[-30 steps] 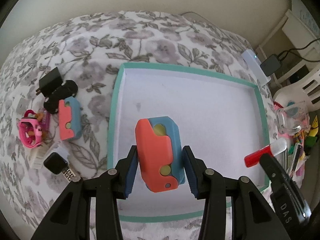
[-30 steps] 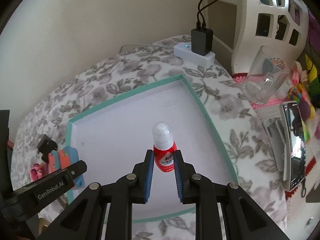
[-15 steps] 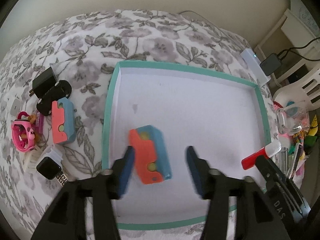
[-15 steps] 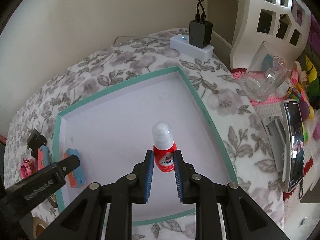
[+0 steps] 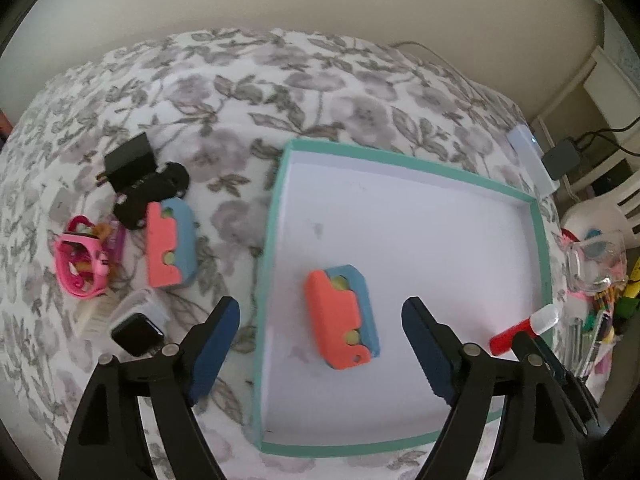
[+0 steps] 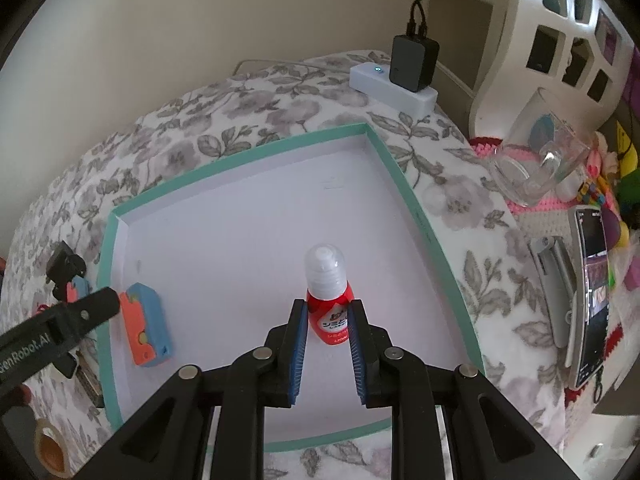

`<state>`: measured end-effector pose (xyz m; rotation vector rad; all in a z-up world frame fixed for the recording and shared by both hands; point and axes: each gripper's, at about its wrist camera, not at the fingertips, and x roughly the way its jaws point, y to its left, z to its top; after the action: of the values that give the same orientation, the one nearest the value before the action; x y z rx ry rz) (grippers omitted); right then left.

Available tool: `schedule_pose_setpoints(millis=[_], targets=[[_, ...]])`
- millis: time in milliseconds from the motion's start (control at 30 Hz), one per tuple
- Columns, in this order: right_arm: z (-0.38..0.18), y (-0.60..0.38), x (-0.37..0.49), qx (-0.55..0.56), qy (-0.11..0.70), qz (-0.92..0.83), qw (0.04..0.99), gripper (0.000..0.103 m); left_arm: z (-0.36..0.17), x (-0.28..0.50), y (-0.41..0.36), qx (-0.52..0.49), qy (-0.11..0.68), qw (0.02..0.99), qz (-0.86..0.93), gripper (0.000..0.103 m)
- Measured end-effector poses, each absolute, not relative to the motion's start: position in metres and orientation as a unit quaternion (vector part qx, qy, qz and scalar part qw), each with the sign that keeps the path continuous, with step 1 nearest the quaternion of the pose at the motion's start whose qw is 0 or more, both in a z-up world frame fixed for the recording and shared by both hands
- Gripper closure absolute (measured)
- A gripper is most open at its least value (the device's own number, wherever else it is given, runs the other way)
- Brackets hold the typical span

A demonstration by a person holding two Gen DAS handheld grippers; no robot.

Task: Organize rigid objects
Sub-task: 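Lower the block into the tray and open the left tool while the right tool releases the bottle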

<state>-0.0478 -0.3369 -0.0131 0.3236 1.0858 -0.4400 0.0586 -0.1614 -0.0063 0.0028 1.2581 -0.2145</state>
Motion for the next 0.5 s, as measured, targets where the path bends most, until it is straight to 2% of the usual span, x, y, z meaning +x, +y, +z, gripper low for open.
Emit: schedule_pose_setpoints(millis=[167,233,333,500], targets=[[-0.013,-0.337,-0.047,0.147,0.508,-0.209,0.823,0.08,-0.006,0.06,-0.156,0.006,0.584,0.807,-0.087,0.016],[-0.013,-0.336,-0.047,0.146,0.507,-0.21,0.823,0.07,-0.007,0.061,-0.154,0.005,0.584,0.808,-0.083,0.011],[-0.014,-0.336,-0.047,0.143,0.507,-0.211,0.824,0.05,-0.007,0.062,-0.152,0.005,0.583,0.809,-0.078,0.011],[-0.013,-0.335,-0.046,0.138,0.504,-0.211,0.826,0.034,-0.01,0.064,-0.145,-0.001,0.586,0.807,-0.069,0.011]])
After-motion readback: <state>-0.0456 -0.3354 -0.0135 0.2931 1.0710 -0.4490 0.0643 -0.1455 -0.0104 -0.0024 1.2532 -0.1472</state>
